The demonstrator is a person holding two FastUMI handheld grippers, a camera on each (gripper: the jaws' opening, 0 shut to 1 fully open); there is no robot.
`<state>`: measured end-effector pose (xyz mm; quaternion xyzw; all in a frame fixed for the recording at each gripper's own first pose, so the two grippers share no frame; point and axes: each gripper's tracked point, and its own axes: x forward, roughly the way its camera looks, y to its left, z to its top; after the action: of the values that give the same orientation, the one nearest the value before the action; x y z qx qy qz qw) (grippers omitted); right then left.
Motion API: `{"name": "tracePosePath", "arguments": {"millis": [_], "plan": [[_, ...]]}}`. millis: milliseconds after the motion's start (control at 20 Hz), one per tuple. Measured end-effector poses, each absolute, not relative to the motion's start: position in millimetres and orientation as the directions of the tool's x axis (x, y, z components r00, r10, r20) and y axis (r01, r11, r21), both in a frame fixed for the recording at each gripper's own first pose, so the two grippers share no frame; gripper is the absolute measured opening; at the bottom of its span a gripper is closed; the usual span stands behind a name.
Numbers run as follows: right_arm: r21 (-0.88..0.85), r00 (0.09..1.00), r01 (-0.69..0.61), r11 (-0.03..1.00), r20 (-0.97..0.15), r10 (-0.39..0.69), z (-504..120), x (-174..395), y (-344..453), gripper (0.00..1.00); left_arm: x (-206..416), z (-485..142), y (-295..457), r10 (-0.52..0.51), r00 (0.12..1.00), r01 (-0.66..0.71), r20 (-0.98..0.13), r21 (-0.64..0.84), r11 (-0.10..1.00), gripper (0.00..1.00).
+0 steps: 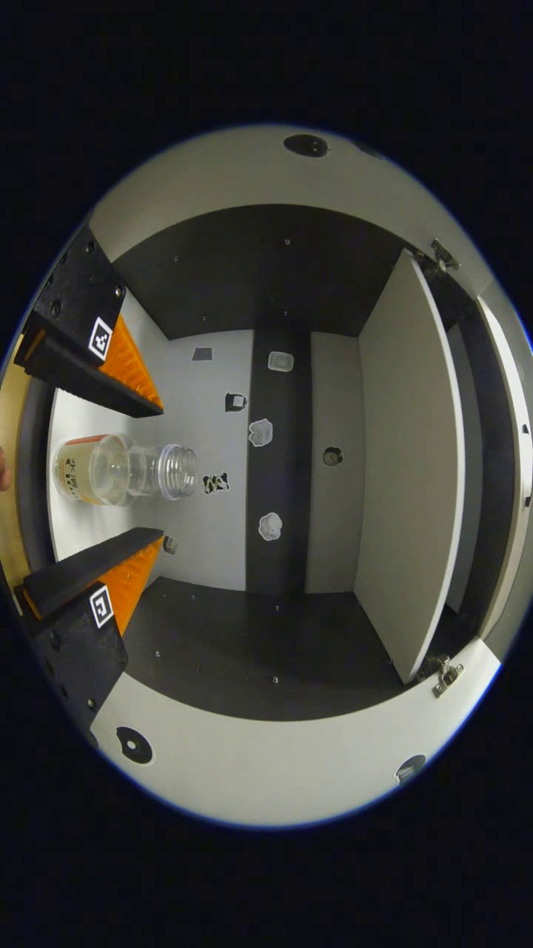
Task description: Grasp the bottle in the cabinet with the left hand and place it on the coaster, then close the right door with the right hand and the left door with the left hand.
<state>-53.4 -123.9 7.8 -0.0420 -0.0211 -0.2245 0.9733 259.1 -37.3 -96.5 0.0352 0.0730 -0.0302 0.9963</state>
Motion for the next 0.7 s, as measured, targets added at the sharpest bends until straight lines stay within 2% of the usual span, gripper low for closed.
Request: {"name": "tracePosePath", "arguments": {"millis": [50,300,350,450,500,700], "plan": [[-0.074,0.9,0.436,0.897,0.055,-0.433,6.8,-52.3,-121.6,0.97,267.2,-100.4,-36.0,-0.042,0.986,0.052,-0.158,0.06,0.997,0.92],[-0.102,0.908,0.419,0.902,0.063,-0.414,7.6,-50.5,-114.2,0.97,290.2,-118.8,-33.3,-0.025,0.977,0.034,-0.211,0.039,0.999,0.73],[-0.105,0.909,0.417,0.903,0.063,-0.412,7.8,-50.5,-113.5,0.97,289.2,-116.4,-32.4,-0.023,0.978,0.035,-0.209,0.056,0.998,0.64],[-0.097,0.912,0.41,0.907,0.06,-0.406,7.6,-51.4,-113.1,0.97,295.7,-113.0,-25.9,0.005,0.98,0.018,-0.199,0.111,0.994,0.56],[-0.089,0.914,0.406,0.91,0.06,-0.402,7.4,-51.1,-112.9,0.97,294.8,-115.7,-32.2,-0.008,0.979,0.031,-0.206,0.108,0.994,0.49],[-0.086,0.915,0.402,0.912,0.074,-0.397,10.3,-56.6,-117.0,0.97,279.6,-112.7,-33.2,-0.023,0.98,0.044,-0.197,0.104,0.994,0.41]]}}
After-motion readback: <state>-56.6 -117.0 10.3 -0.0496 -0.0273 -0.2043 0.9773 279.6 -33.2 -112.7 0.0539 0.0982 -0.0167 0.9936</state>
